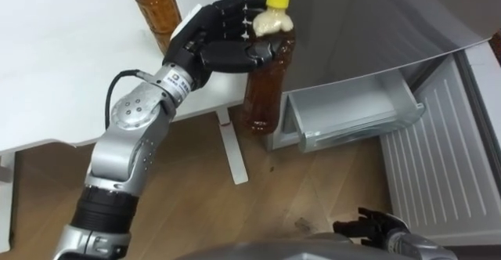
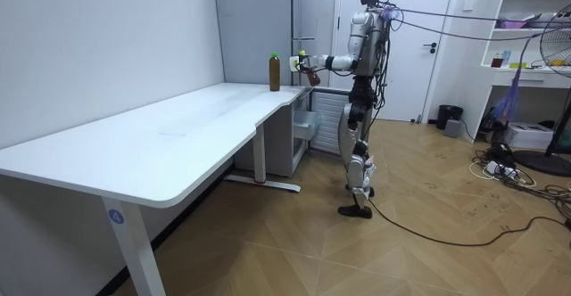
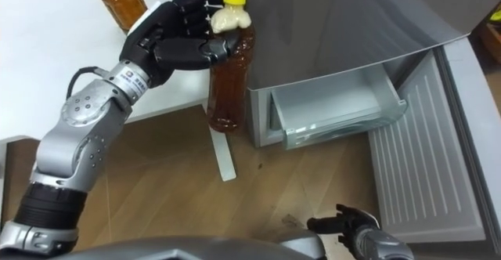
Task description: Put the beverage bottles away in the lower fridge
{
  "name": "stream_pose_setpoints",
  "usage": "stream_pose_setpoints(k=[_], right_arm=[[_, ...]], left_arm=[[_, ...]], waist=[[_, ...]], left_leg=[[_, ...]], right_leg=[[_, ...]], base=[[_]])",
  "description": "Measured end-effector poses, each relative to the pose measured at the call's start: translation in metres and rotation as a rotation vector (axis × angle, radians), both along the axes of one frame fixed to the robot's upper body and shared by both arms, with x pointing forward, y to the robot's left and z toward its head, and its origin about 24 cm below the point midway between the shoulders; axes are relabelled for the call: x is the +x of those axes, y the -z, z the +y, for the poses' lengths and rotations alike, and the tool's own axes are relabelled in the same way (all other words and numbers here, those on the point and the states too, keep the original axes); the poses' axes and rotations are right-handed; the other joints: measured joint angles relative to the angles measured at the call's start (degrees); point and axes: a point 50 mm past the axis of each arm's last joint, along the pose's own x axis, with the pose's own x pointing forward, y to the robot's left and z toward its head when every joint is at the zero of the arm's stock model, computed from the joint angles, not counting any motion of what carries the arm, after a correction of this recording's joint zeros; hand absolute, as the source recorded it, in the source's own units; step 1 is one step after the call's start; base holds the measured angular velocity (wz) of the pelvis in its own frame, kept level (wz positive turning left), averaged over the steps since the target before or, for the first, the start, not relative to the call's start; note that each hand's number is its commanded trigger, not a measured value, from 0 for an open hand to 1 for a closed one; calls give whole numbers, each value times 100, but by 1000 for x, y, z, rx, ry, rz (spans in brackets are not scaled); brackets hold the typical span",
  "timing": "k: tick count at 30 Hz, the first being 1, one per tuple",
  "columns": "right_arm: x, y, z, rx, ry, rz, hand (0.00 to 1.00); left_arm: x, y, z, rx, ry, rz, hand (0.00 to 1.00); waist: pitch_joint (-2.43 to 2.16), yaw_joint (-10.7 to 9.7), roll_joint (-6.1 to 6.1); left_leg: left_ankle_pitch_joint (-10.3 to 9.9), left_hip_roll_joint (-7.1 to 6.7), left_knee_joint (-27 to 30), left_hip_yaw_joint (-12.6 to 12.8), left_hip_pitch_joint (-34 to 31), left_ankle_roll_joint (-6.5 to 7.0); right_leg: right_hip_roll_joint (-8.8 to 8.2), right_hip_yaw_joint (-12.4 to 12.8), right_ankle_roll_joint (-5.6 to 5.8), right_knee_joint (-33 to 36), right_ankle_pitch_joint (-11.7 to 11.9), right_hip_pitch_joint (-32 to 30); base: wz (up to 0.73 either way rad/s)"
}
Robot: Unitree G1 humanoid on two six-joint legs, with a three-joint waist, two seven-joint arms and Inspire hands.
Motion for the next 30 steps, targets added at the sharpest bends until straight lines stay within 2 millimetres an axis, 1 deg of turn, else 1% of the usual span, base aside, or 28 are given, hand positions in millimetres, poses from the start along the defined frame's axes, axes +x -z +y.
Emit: stream_pose_setpoints(k=[3,7,10,12,13,15,17,19,23,24,27,30], right_arm=[[3,-1,2,-3,-41,-8,0],[9,-1,7,-6,-101,-18,0],[15,-2,16,11,-146,-40,0],[22,-3,27,51,-206,-69,0],[24,-4,30,64,-226,-80,0],[35,-9,41,121,-291,-130,0],[42,-14,47,154,-330,-166,0],[54,-22,54,188,-390,-224,0],[65,-31,64,251,-464,-274,0],[66,-34,67,272,-487,-287,0],[72,-41,75,324,-526,-324,0],[77,-50,81,362,-560,-366,0]], left_arm=[[0,0,-2,-9,-12,0,100],[0,0,-2,-8,-31,2,100],[1,0,-3,-11,-47,3,100],[1,0,-5,-16,-54,1,100],[0,-1,-6,-19,-53,-2,100],[-2,-5,-7,-23,-43,-22,100],[-3,-5,-7,-29,-37,-36,100],[-5,-5,-5,-27,-37,-49,100],[-7,-2,-3,-21,-43,-36,100],[-9,0,-2,-23,-45,-32,100],[-15,7,-1,-26,-47,-4,100],[-22,15,1,-29,-55,25,100]], waist=[[-12,109,-21],[-16,223,-25],[-16,347,-19],[-16,516,-18],[-15,568,-18],[-11,663,-25],[-10,779,-26],[5,882,-50],[20,1023,-77],[24,1056,-87],[41,1049,-115],[48,1051,-131]], left_leg=[[0,-1,2,-3,2,0],[0,0,12,-34,4,0],[0,0,20,-39,-7,-1],[0,0,55,-41,-18,0],[0,0,62,-52,-28,0],[0,-5,107,-124,-100,0],[0,-4,107,-148,-86,0],[1,-7,111,-213,-89,-1],[1,-14,155,-268,-88,-1],[1,-16,156,-279,-90,-1],[1,-26,170,-355,-84,-1],[1,-25,185,-369,-97,-1]], right_leg=[[0,-4,-2,0,1,10],[0,-39,-2,-1,1,34],[-2,-81,-2,0,1,39],[-4,-87,-2,8,1,40],[-4,-91,-2,6,1,39],[-12,-175,-2,5,1,31],[-13,-210,-2,4,1,67],[-14,-294,-1,2,0,101],[-16,-331,-1,3,0,143],[-18,-349,-1,6,0,149],[-21,-379,0,7,0,192],[-21,-384,2,6,-2,201]], base=[[0],[4],[6],[0],[11],[19],[12],[17],[9],[7],[10],[5]])
